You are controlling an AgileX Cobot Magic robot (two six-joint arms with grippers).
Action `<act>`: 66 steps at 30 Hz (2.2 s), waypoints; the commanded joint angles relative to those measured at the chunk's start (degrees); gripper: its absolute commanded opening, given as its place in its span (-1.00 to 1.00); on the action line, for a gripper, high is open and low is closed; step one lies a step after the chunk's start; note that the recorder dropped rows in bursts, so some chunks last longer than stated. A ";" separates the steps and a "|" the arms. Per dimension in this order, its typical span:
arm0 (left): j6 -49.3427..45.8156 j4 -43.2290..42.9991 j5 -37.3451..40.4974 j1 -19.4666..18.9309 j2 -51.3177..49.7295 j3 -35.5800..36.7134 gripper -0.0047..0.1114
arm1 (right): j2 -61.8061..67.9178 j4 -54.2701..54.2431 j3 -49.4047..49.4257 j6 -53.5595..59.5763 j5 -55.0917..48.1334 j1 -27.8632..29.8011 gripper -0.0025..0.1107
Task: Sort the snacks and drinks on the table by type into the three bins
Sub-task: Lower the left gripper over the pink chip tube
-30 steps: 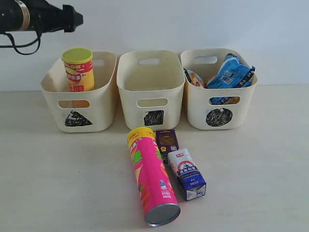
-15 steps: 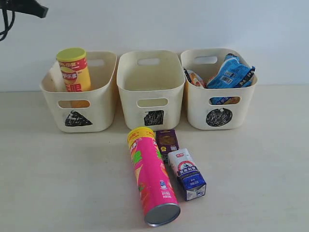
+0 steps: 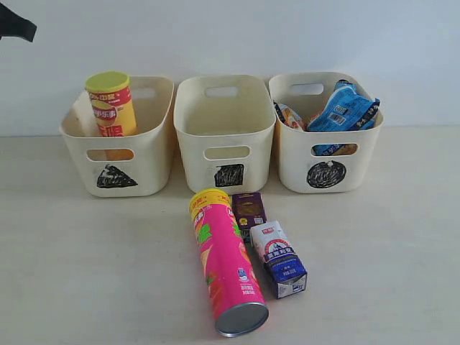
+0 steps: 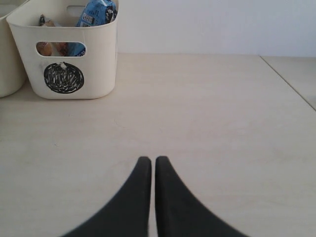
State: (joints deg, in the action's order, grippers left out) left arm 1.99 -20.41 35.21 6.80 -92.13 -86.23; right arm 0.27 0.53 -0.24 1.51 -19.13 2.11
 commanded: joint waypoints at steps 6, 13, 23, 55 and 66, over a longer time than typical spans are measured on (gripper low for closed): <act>-3.01 6.95 5.01 9.98 14.44 11.76 -0.85 | -0.27 0.02 0.24 0.08 0.19 0.15 -0.96; -2.97 11.39 14.78 18.90 16.01 16.67 -0.85 | -0.27 0.02 0.24 0.08 0.19 0.15 -0.96; -0.03 15.35 16.84 31.04 11.89 16.67 -0.85 | -0.27 0.02 0.24 0.08 0.19 0.15 -0.96; 13.04 21.86 -7.44 34.38 -15.95 16.20 0.73 | -0.27 0.02 0.24 0.08 0.19 0.15 -0.96; 14.02 20.41 -12.51 32.07 -19.62 16.20 0.71 | -0.27 0.02 0.24 -0.05 0.19 0.15 -0.96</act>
State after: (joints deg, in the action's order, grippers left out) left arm 15.33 0.62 24.18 39.67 -111.29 -69.78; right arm 0.27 0.53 -0.24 1.51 -19.13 2.11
